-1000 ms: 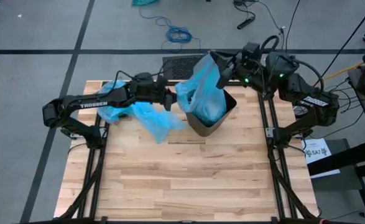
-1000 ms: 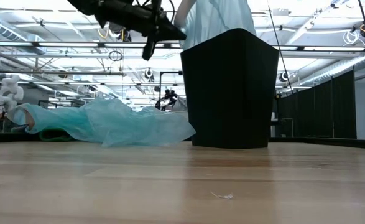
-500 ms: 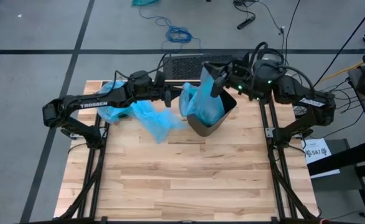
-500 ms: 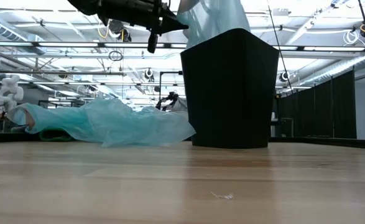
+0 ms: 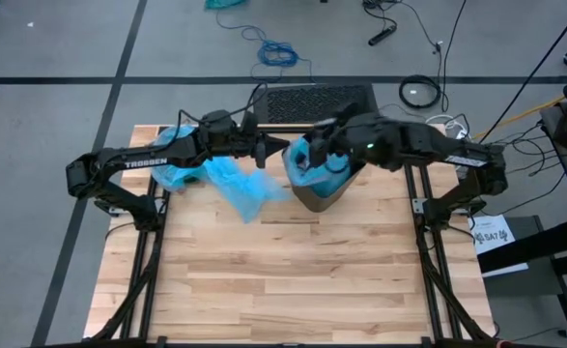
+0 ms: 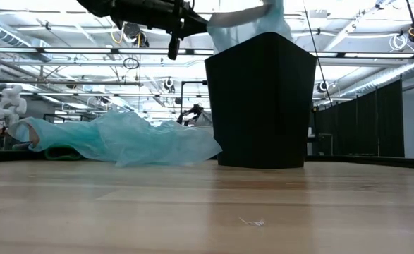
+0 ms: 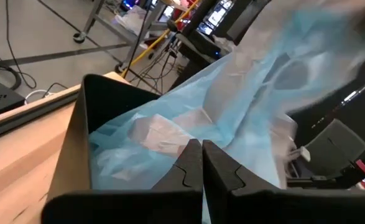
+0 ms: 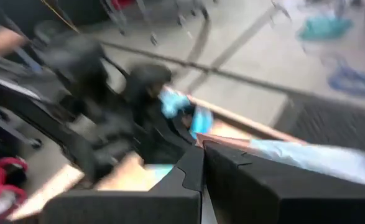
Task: Place trash/remove bag and relplace
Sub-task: Remove the blue trash bag from the trash bin
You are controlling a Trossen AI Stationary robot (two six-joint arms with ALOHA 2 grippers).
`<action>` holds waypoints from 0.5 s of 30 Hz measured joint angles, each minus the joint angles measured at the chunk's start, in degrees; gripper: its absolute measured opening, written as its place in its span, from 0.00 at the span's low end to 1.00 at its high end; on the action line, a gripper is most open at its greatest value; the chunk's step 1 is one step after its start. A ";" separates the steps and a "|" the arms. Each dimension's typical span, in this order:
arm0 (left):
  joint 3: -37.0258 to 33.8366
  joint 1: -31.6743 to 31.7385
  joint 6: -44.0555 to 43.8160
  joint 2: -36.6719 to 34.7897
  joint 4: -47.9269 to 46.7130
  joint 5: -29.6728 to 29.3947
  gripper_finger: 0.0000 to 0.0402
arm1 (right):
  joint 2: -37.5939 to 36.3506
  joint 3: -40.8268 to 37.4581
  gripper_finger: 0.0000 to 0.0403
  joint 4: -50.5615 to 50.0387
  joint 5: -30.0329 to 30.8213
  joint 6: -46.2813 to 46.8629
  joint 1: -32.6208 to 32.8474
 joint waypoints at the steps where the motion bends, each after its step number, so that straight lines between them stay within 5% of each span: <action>1: 0.00 -0.06 0.18 0.00 -0.13 0.07 0.00 | 0.40 -0.02 0.00 -1.93 0.00 1.63 0.00; 15: 0.00 -1.40 1.57 0.00 -0.69 1.94 0.00 | 3.74 0.00 0.00 -6.10 -7.88 6.89 0.33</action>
